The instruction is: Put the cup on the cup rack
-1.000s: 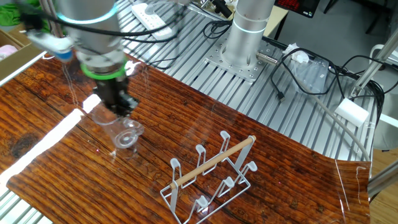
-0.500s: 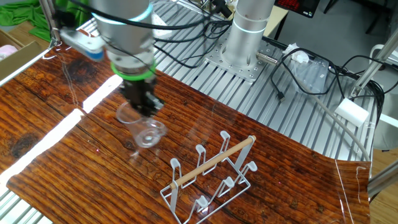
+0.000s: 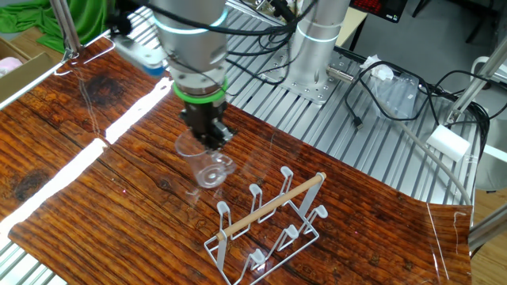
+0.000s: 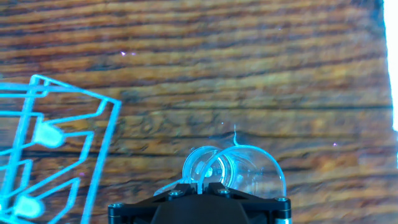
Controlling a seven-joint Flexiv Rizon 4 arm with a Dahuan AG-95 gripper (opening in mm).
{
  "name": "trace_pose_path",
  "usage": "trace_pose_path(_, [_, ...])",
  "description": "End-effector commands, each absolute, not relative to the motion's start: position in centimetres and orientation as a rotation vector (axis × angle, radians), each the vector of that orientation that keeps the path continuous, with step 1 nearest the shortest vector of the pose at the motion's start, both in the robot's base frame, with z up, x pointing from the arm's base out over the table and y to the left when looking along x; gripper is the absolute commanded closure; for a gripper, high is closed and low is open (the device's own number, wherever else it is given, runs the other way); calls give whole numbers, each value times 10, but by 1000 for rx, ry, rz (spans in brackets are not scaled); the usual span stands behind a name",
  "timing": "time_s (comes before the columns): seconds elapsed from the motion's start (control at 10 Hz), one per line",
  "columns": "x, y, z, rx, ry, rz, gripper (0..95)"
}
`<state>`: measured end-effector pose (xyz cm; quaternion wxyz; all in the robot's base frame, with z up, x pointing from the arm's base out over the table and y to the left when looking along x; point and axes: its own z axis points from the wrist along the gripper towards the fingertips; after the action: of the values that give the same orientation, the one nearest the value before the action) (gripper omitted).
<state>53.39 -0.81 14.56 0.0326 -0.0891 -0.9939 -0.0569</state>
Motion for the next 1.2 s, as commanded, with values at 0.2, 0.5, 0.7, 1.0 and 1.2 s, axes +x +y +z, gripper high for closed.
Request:
trace_pose_path(0.2, [527, 3, 144, -341, -3014, -281, 950])
trace_pose_path(0.5, [526, 5, 141, -375, -2968, -371, 950])
trace_pose_path(0.7, [526, 6, 138, -413, -2923, -485, 950])
trace_pose_path(1.0, [526, 7, 133, -452, -2867, -616, 950])
trace_pose_path(1.2, [525, 8, 129, -457, -2847, -669, 950])
